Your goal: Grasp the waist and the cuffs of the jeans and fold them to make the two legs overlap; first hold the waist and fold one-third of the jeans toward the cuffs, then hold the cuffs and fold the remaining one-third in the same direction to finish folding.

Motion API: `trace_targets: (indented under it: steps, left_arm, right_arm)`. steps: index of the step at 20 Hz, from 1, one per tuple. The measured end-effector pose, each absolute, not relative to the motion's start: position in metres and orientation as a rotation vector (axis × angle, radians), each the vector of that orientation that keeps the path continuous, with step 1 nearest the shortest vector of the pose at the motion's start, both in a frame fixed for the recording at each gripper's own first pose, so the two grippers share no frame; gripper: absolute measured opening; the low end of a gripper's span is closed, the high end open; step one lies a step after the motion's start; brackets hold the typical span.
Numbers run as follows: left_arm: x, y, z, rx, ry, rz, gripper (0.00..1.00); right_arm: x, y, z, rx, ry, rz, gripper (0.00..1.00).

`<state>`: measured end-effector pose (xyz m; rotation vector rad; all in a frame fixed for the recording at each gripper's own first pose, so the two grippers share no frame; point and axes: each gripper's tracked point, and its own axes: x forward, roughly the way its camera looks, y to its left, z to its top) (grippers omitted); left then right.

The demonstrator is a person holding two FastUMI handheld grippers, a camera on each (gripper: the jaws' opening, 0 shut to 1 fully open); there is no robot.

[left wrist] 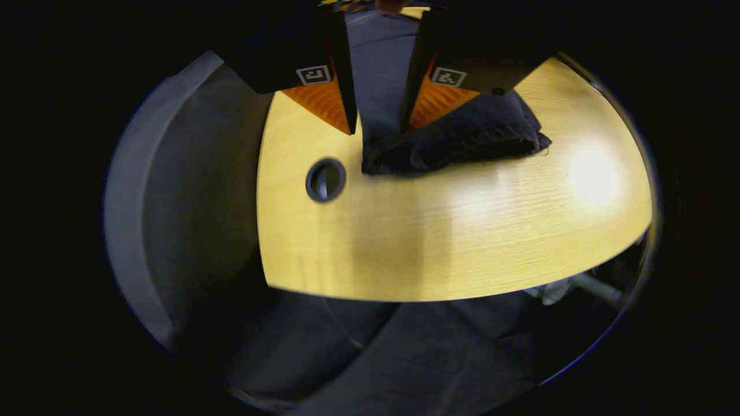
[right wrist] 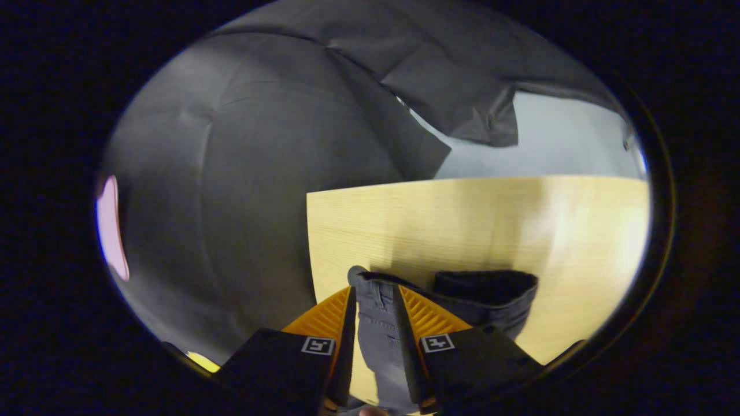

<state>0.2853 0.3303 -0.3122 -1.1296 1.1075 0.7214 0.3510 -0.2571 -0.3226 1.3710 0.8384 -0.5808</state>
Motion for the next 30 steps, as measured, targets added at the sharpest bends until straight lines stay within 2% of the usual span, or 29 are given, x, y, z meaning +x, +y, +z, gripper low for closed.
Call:
trace_targets:
  steps: [1, 2, 3, 4, 5, 6, 7, 8, 9, 10, 11, 12, 13, 14, 15, 18, 19, 20, 21, 23, 24, 25, 26, 30]
  left_arm:
    - [0.283, 0.331, -0.304, -1.045, 1.104, 0.693, 0.50]
    - [0.281, 0.329, -0.295, -0.974, 1.097, 0.666, 0.50]
    - [0.278, 0.325, -0.285, -0.919, 1.097, 0.636, 0.64]
    - [0.274, 0.320, -0.274, -0.883, 1.106, 0.604, 0.50]
    - [0.269, 0.315, -0.262, -0.860, 1.101, 0.577, 0.67]
    - [0.265, 0.310, -0.248, -0.838, 1.082, 0.550, 0.70]
    - [0.261, 0.309, -0.232, -0.799, 1.060, 0.528, 0.58]
    - [0.256, 0.301, -0.229, -0.744, 1.033, 0.499, 0.61]
    - [0.254, 0.301, -0.217, -0.683, 1.005, 0.467, 0.64]
    - [0.248, 0.297, -0.202, -0.626, 0.964, 0.428, 0.64]
    - [0.249, 0.289, -0.181, -0.580, 0.910, 0.381, 0.64]
    - [0.249, 0.279, -0.162, -0.545, 0.851, 0.328, 0.64]
    - [0.247, 0.273, -0.144, -0.511, 0.792, 0.297, 0.64]
    - [0.247, 0.268, -0.125, -0.487, 0.720, 0.264, 0.77]
    - [0.244, 0.258, -0.101, -0.454, 0.640, 0.231, 0.65]
    - [0.233, 0.230, -0.044, -0.351, 0.452, 0.120, 0.68]
    - [0.224, 0.218, -0.023, -0.304, 0.395, 0.088, 0.84]
    - [0.218, 0.215, -0.007, -0.261, 0.346, 0.072, 0.72]
    - [0.210, 0.204, 0.012, -0.213, 0.278, 0.051, 0.76]
    - [0.194, 0.190, 0.033, -0.155, 0.170, 0.037, 0.77]
    - [0.183, 0.187, 0.043, -0.144, 0.142, 0.038, 0.78]
    - [0.173, 0.181, 0.047, -0.135, 0.123, 0.033, 0.94]
    - [0.169, 0.176, 0.045, -0.117, 0.115, 0.029, 0.83]
    - [0.157, 0.143, 0.021, -0.085, 0.131, -0.010, 0.84]
  right_arm:
    - [0.350, -0.251, -0.317, 1.358, 0.835, -0.560, 0.43]
    - [0.348, -0.245, -0.311, 1.349, 0.833, -0.541, 0.50]
    - [0.340, -0.239, -0.302, 1.329, 0.835, -0.521, 0.57]
    - [0.332, -0.234, -0.295, 1.296, 0.841, -0.507, 0.67]
    - [0.319, -0.230, -0.285, 1.244, 0.845, -0.491, 0.77]
    - [0.308, -0.226, -0.275, 1.188, 0.842, -0.478, 0.78]
    - [0.299, -0.221, -0.265, 1.122, 0.833, -0.458, 0.80]
    - [0.289, -0.216, -0.253, 1.041, 0.819, -0.435, 0.74]
    - [0.278, -0.209, -0.236, 0.951, 0.800, -0.405, 0.75]
    - [0.268, -0.204, -0.217, 0.855, 0.773, -0.375, 0.76]
    - [0.260, -0.199, -0.194, 0.758, 0.736, -0.341, 0.84]
    - [0.249, -0.196, -0.170, 0.663, 0.690, -0.319, 0.78]
    - [0.242, -0.187, -0.142, 0.585, 0.626, -0.292, 0.89]
    - [0.235, -0.176, -0.113, 0.521, 0.562, -0.256, 0.99]
    - [0.227, -0.165, -0.088, 0.459, 0.504, -0.225, 0.92]
    - [0.205, -0.125, -0.032, 0.281, 0.371, -0.125, 0.92]
    - [0.196, -0.114, -0.019, 0.232, 0.334, -0.104, 0.92]
    - [0.186, -0.101, -0.007, 0.187, 0.296, -0.075, 0.92]
    - [0.176, -0.091, 0.006, 0.139, 0.253, -0.051, 0.92]
    - [0.158, -0.072, 0.023, 0.082, 0.185, -0.029, 0.92]
    - [0.149, -0.067, 0.028, 0.063, 0.163, -0.031, 0.93]
    - [0.142, -0.063, 0.027, 0.044, 0.155, -0.027, 0.95]
    - [0.141, -0.061, 0.020, 0.038, 0.161, -0.025, 0.96]
    - [0.131, -0.076, -0.032, 0.117, 0.298, -0.032, 0.96]
